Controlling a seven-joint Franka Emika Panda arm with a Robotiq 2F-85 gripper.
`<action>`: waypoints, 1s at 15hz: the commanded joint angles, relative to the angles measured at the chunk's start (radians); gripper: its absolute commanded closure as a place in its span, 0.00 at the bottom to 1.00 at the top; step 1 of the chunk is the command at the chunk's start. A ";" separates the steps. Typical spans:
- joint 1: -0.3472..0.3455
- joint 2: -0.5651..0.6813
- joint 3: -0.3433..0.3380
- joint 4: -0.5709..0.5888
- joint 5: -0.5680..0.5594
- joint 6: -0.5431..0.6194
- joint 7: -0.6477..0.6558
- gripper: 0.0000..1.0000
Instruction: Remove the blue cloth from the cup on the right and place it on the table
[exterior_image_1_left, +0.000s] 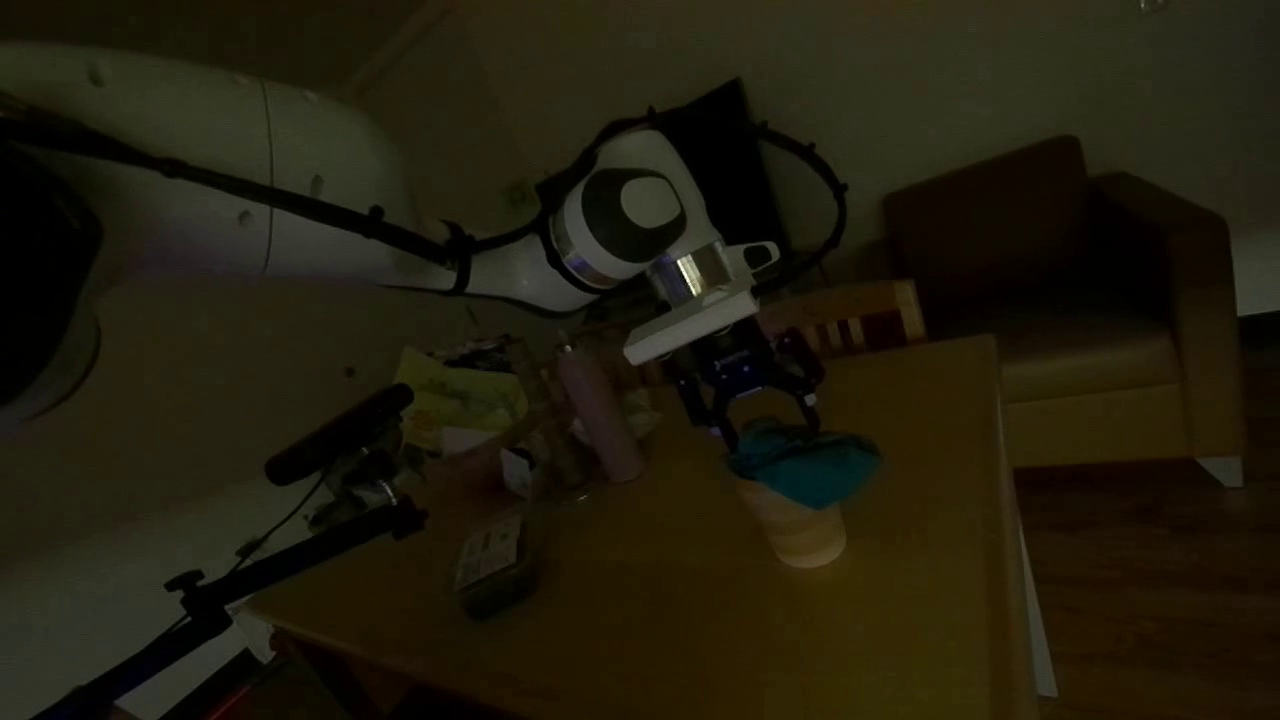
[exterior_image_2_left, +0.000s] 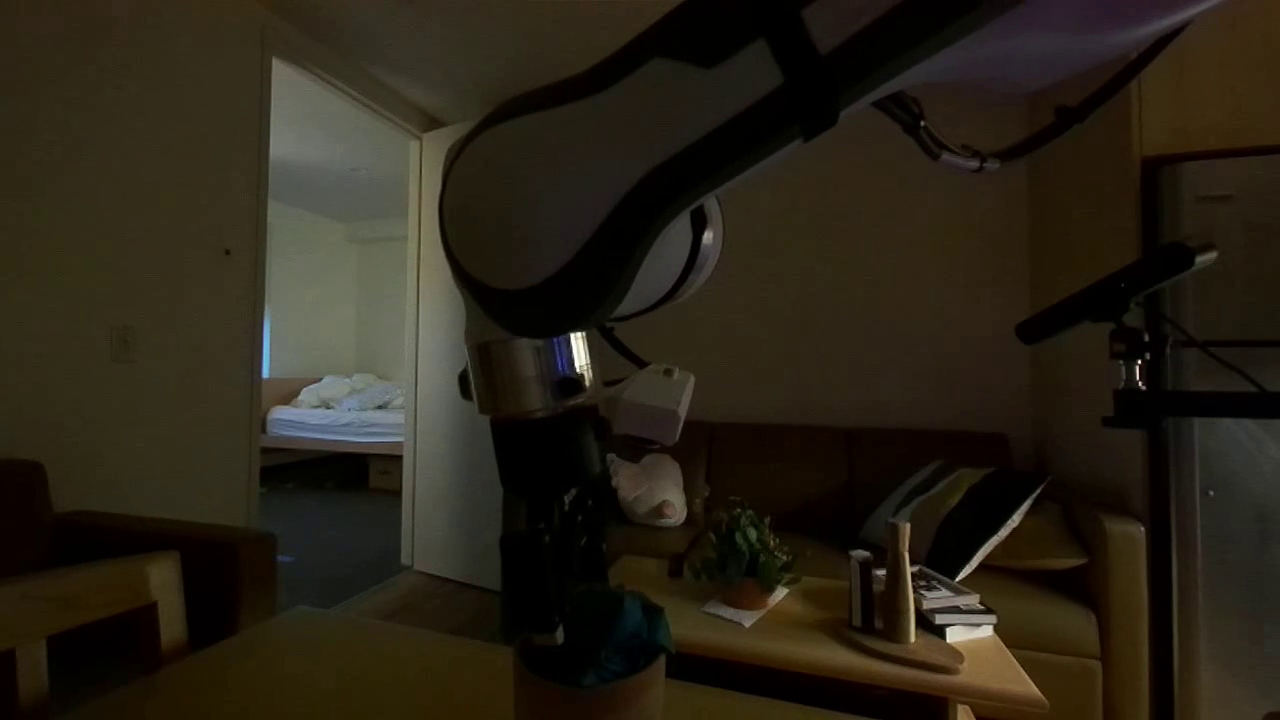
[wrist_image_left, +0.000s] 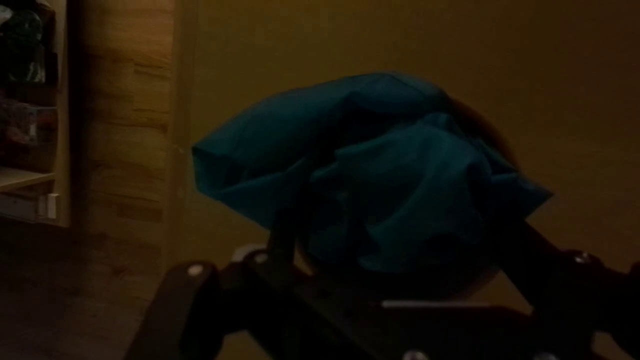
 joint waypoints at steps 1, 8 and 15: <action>-0.001 0.035 0.001 0.079 0.023 -0.070 -0.023 0.00; 0.004 0.042 -0.003 0.098 0.020 -0.106 -0.019 0.42; 0.012 0.043 -0.003 0.105 0.019 -0.115 -0.018 0.93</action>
